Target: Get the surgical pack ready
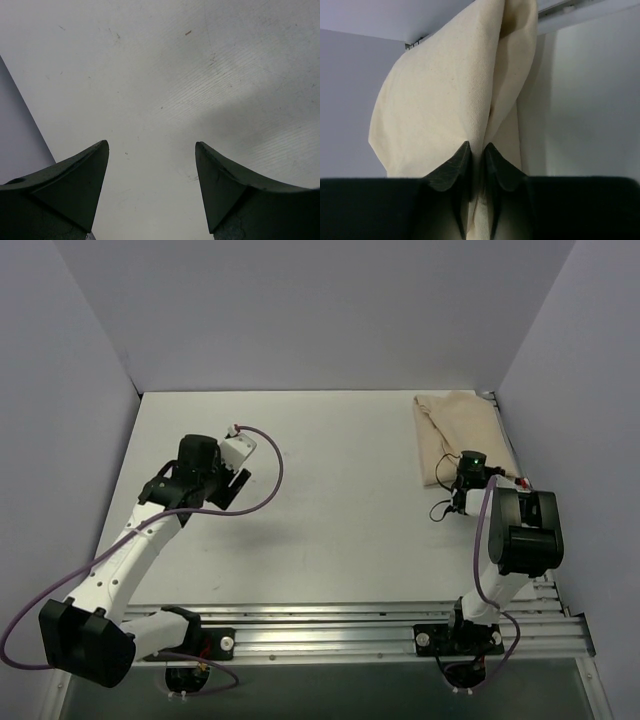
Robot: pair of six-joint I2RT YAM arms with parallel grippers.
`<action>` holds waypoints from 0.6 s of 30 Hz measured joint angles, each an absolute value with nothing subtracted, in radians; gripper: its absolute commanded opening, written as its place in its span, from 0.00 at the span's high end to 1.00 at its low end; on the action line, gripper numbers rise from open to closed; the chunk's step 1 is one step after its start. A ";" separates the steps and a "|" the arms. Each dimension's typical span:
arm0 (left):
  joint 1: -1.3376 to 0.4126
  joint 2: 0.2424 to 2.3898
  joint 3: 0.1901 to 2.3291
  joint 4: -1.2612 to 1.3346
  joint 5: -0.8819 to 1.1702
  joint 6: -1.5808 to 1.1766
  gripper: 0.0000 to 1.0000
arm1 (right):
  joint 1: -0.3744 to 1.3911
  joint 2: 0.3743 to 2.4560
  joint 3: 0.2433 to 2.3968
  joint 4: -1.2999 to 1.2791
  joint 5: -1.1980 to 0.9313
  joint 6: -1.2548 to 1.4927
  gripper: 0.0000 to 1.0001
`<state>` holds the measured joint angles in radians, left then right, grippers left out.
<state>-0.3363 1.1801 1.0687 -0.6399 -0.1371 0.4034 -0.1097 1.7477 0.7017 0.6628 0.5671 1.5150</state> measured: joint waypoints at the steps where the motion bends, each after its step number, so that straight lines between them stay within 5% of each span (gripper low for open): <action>1: -0.336 1.182 1.069 -0.640 -0.138 0.403 0.21 | -0.110 1.747 0.702 0.669 0.561 1.486 0.70; 5: -0.334 1.188 1.069 -0.640 -0.138 0.403 0.20 | -0.118 1.705 0.693 0.642 0.505 1.340 0.29; 7: -0.332 1.188 1.069 -0.641 -0.136 0.404 0.20 | -0.118 1.637 0.679 0.599 0.476 1.269 0.00; 18: -0.315 1.188 1.069 -0.695 -0.120 0.403 0.19 | -0.110 1.102 0.635 0.284 0.332 0.982 0.02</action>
<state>-0.3149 1.1881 1.0687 -0.6949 -0.1196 0.4034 -0.1097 1.1023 0.6350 0.2836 0.3321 0.9817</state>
